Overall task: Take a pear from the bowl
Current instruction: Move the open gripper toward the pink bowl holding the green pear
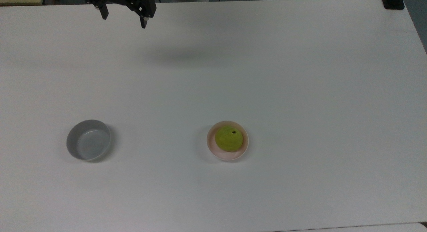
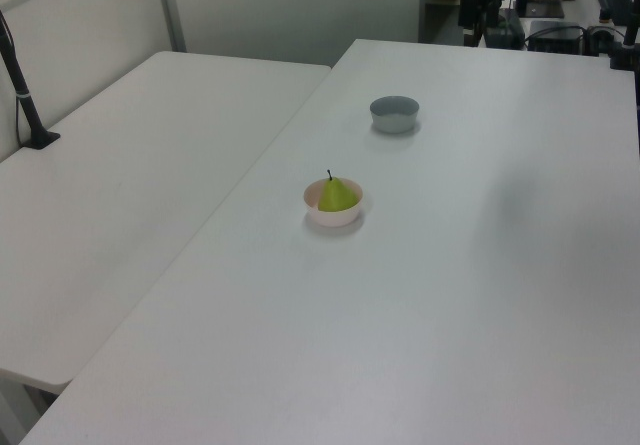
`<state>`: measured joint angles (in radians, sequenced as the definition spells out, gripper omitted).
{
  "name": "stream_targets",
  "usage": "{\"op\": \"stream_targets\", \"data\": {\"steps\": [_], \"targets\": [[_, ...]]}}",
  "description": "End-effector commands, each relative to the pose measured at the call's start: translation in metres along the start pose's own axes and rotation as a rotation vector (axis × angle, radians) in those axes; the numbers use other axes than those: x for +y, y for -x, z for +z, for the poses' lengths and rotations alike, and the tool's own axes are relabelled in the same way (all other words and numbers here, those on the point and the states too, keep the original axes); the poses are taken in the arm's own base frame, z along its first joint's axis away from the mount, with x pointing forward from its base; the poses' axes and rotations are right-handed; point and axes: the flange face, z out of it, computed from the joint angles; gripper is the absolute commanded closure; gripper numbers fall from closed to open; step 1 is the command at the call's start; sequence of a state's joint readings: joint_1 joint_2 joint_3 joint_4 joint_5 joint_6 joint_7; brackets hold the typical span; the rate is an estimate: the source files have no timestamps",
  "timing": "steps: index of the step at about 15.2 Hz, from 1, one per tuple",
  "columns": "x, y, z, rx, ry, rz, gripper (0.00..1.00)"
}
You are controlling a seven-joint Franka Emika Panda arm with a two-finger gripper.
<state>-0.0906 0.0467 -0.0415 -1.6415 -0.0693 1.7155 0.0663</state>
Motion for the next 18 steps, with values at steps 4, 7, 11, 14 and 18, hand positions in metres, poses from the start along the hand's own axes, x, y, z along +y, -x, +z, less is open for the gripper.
{"op": "stream_targets", "data": {"steps": [4, 7, 11, 14, 18], "targets": [[-0.003, 0.007, -0.008, -0.019, -0.023, -0.058, 0.00], [0.008, 0.008, -0.008, -0.020, -0.022, -0.043, 0.00], [0.011, 0.007, -0.011, -0.021, -0.021, -0.085, 0.00], [0.012, 0.007, -0.011, -0.026, -0.021, -0.094, 0.00], [0.014, 0.007, -0.010, -0.027, -0.021, -0.097, 0.00]]}}
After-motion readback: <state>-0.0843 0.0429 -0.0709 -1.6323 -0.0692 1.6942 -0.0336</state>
